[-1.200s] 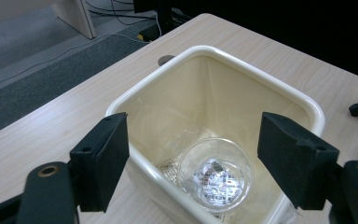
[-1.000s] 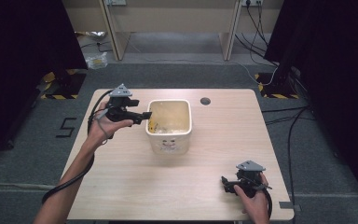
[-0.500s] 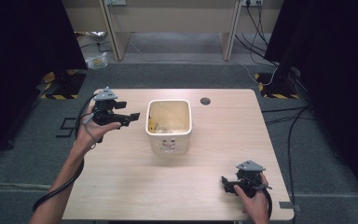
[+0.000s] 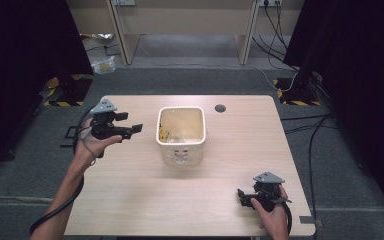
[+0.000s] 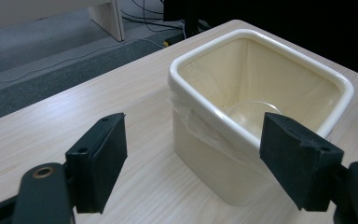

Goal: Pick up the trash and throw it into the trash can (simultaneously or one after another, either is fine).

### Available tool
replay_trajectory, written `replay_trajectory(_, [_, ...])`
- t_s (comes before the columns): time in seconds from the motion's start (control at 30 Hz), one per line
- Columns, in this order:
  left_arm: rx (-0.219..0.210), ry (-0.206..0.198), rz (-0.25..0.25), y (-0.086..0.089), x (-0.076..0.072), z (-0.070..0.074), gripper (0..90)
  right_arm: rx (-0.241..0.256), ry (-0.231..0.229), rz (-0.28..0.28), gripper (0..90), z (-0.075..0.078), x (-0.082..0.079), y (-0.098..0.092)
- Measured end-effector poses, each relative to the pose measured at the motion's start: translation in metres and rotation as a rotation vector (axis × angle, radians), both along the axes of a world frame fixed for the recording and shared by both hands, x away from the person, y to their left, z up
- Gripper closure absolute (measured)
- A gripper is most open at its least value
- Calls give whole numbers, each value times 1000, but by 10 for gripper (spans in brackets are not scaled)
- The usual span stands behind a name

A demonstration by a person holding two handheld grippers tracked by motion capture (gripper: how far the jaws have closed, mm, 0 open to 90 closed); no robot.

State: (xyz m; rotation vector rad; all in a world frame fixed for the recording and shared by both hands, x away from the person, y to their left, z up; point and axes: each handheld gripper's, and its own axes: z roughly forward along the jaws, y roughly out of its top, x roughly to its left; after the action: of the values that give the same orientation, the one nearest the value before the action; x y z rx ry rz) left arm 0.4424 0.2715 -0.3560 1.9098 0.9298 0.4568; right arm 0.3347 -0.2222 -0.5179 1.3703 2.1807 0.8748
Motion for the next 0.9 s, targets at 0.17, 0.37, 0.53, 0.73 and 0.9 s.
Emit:
replay_trajectory(0.17, [-5,-1,15,7,-4,-6,228,0,0,0,8,0,0,0])
replay_trajectory(0.37, [-11,1,31,14,-8,-15,228,-1,1,0,8,0,0,0])
replay_trajectory(0.53, [-15,0,40,18,-12,-21,228,1,2,-2,7,0,0,0])
replay_trajectory(0.73, [-10,-6,41,18,-17,-27,228,1,3,-1,7,0,0,0])
replay_trajectory(0.9, [-3,-10,43,20,-23,-33,228,1,3,-1,7,0,0,0])
